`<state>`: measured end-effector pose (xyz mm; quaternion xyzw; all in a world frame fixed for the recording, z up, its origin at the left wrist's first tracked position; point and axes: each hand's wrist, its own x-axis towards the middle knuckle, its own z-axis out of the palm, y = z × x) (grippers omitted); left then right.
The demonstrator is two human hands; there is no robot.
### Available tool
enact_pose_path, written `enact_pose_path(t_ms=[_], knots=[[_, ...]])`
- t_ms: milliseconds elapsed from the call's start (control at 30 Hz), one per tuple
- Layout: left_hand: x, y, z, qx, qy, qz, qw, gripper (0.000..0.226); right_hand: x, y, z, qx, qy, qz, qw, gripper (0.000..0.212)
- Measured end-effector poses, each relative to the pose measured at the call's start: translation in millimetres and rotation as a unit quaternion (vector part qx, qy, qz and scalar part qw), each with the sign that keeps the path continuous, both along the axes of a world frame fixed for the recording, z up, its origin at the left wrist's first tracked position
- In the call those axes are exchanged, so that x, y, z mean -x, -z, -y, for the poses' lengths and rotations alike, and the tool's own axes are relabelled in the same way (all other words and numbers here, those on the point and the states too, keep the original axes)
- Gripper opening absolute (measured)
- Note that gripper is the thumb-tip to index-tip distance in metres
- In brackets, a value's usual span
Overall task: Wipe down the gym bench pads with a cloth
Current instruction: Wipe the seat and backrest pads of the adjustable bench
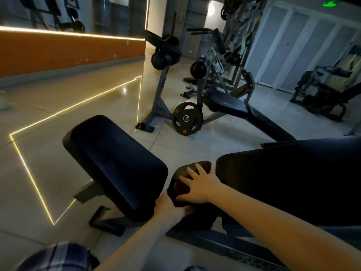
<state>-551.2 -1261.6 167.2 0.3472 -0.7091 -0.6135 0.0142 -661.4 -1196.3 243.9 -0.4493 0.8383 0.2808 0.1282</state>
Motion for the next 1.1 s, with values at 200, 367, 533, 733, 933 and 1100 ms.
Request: enact_pose_path(t_ms=[200,367,533,733,933,1100], knots=[[-12.7,-8.4,11.2,0.002,0.153,-0.036,0.987,0.100,-14.5,-8.3,-16.4,-0.026,-0.073,0.052,0.996,0.057],[-8.4,11.0,10.5,-0.026,0.134,-0.013,0.991,0.114,-18.4,-9.4,-21.3,-0.014,-0.093,0.057,0.994,0.055],[13.6,47.1,11.9,-0.026,0.088,-0.002,0.996,0.131,-8.3,-1.6,-11.1,-0.010,-0.075,0.045,0.996,0.055],[8.3,20.1,-1.2,-0.018,0.031,-0.009,0.999,0.153,32.6,4.3,17.4,0.003,-0.037,0.013,0.999,0.056],[19.9,12.6,1.8,-0.157,-0.052,0.017,0.986,0.136,75.7,17.2,47.9,0.031,0.019,-0.055,0.998,0.054],[14.1,13.8,-7.9,-0.144,-0.084,0.072,0.983,0.123,83.1,19.4,61.4,0.039,0.070,-0.004,0.997,0.047]])
